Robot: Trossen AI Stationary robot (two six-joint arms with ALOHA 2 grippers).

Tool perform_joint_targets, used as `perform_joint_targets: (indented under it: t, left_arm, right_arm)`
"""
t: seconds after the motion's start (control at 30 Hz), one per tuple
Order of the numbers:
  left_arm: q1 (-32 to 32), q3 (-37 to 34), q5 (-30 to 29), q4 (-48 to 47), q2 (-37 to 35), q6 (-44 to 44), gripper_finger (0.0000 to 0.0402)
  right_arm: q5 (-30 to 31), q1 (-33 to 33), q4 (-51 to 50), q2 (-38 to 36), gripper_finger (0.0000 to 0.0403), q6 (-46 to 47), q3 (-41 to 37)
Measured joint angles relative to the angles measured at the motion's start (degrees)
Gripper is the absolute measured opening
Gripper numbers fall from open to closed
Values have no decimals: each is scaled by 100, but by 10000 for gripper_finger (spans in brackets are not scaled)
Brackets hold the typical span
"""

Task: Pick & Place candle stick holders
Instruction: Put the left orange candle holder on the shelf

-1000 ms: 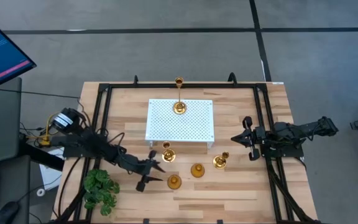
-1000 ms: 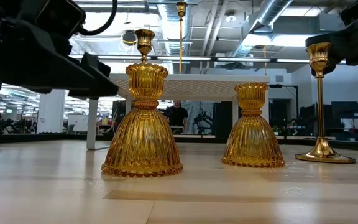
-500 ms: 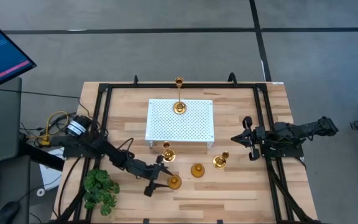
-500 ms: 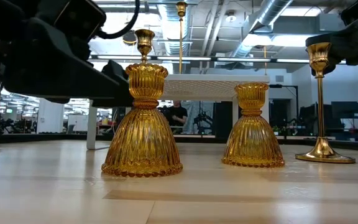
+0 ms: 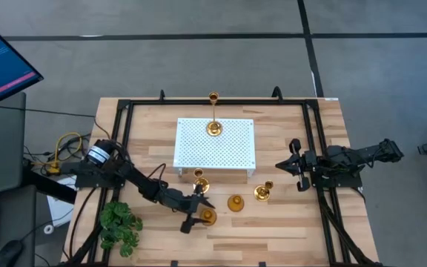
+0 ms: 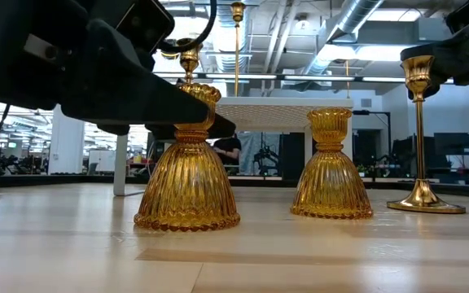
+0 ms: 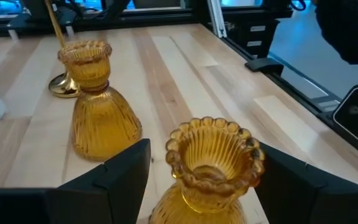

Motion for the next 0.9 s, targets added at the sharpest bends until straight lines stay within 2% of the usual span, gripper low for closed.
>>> perform_joint_targets:
  t: [0.23, 0.7, 0.9]
  left_arm:
    - [-9, 0, 13, 1, 0, 0, 253]
    - [-9, -4, 14, -9, -2, -177, 157]
    - [-26, -49, 10, -81, -125, -488, 146]
  right_arm:
    - [0, -1, 0, 1, 0, 4, 1]
    - [0, -2, 0, 0, 0, 6, 0]
    - [-2, -1, 0, 0, 0, 6, 1]
